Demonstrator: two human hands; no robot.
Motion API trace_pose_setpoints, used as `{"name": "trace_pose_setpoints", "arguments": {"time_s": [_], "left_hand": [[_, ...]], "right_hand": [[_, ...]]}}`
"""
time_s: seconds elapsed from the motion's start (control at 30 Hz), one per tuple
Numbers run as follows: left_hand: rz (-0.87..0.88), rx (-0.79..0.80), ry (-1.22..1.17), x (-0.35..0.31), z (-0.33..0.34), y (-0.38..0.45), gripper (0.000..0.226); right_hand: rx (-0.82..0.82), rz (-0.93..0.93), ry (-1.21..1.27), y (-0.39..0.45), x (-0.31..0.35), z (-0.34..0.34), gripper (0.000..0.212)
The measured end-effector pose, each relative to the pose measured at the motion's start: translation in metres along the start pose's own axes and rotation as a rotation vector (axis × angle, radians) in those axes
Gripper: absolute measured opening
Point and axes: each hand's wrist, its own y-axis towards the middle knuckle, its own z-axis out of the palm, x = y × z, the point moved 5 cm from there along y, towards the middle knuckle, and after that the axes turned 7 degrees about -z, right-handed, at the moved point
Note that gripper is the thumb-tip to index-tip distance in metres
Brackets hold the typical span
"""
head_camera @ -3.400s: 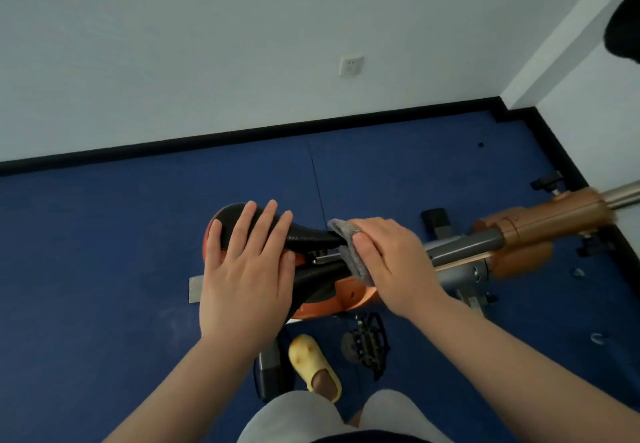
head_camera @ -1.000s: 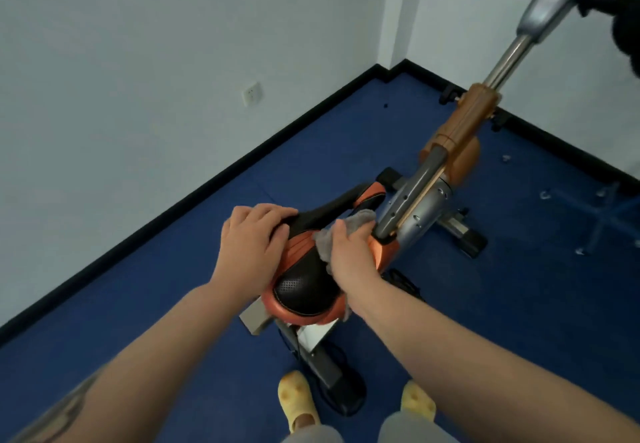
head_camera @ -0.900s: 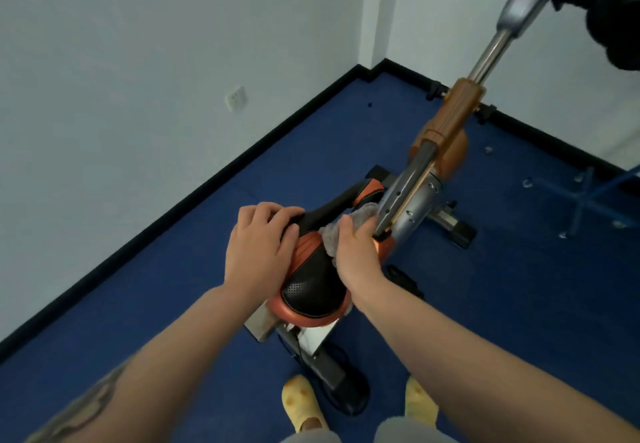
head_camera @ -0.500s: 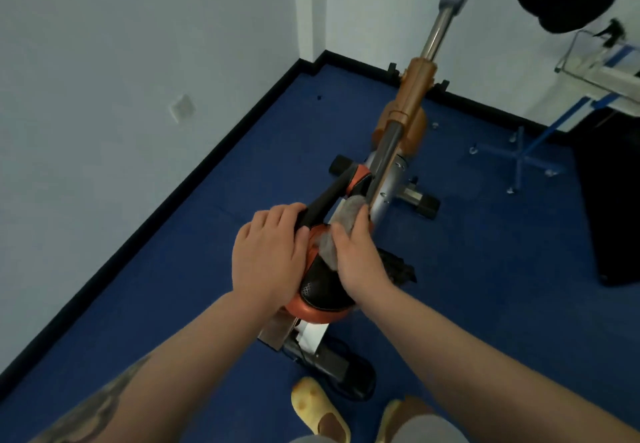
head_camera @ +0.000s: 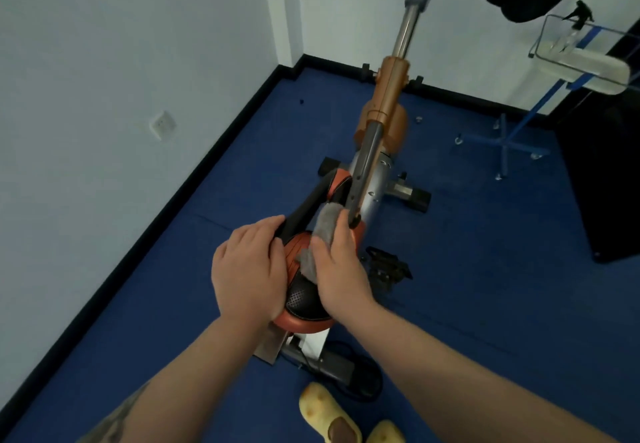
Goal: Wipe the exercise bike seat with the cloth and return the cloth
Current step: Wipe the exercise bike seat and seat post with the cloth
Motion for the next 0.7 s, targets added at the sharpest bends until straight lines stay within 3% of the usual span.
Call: {"name": "trace_pose_setpoints", "arguments": {"time_s": [0.1,0.23,0.47,0.63,0.7], "left_hand": [[-0.002,0.001,-0.005,-0.002,0.002,0.003,0.032],[-0.020,-0.006,-0.019,-0.003,0.002,0.006,0.032],[0.006,-0.008,-0.028,0.000,0.000,0.000,0.032],[0.022,0.029,0.012,-0.004,0.005,0.003,0.033],[0.056,0.075,0.051,-0.002,0.006,-0.001,0.034]], "right_hand": [[0.079,-0.061,0.034,-0.006,-0.007,-0.002,0.068],[0.053,0.147,0.053,0.046,-0.004,-0.010,0.071],[0.062,-0.126,-0.165,-0.061,-0.010,0.005,0.066],[0.035,0.032,-0.179,0.014,-0.008,0.000,0.068],[0.026,0.014,-0.181,0.013,-0.005,-0.002,0.066]]}}
